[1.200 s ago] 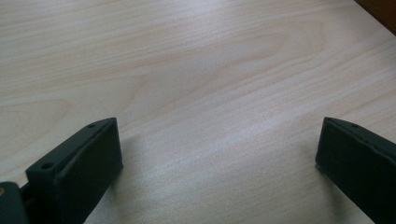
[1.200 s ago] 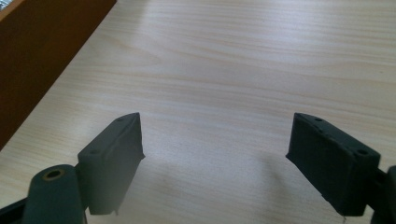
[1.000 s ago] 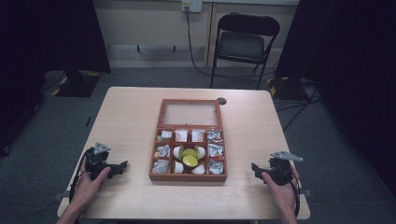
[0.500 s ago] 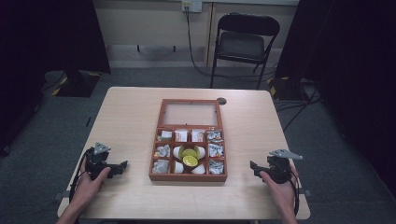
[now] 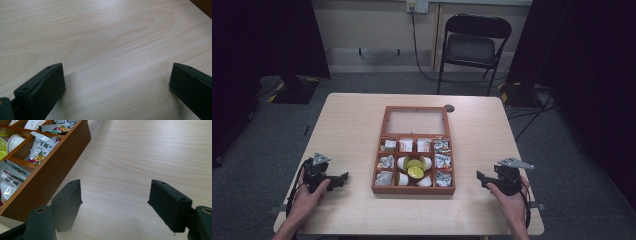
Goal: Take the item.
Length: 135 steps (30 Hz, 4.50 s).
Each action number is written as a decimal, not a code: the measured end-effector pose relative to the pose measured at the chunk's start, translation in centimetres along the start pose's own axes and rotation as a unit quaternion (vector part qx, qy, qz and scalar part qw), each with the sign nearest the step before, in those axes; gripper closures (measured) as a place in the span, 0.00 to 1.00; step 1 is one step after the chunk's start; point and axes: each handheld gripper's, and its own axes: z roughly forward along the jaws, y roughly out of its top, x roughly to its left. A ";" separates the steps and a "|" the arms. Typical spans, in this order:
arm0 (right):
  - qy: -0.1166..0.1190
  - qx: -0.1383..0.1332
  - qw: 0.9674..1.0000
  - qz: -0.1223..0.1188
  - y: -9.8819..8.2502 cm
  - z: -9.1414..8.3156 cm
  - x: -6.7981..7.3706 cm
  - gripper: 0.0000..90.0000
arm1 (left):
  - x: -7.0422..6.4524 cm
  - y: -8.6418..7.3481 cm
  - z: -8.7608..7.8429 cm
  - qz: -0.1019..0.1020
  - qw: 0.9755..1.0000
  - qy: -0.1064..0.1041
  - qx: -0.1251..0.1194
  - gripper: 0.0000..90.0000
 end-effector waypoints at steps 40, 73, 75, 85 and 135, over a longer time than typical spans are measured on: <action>0.059 -0.029 0.997 -0.040 4.8 1.4 4.1 0.36 | 0.0 0.0 0.0 0.001 1.000 0.000 0.000 0.00; 0.118 -0.024 0.989 -0.086 7.0 3.5 8.7 0.42 | 0.0 0.0 0.0 0.000 1.000 0.000 0.000 0.00; 0.122 -0.023 0.988 -0.090 7.1 3.7 9.1 0.43 | 0.0 0.0 0.0 0.000 1.000 0.000 0.000 0.00; 0.141 -0.014 0.984 -0.108 7.6 5.0 11.2 0.42 | 0.0 0.0 0.0 0.000 1.000 0.000 0.000 0.00; 0.196 0.099 0.959 -0.179 5.3 9.8 17.2 0.42 | 0.0 -0.1 -0.1 0.002 1.000 -0.001 0.000 0.00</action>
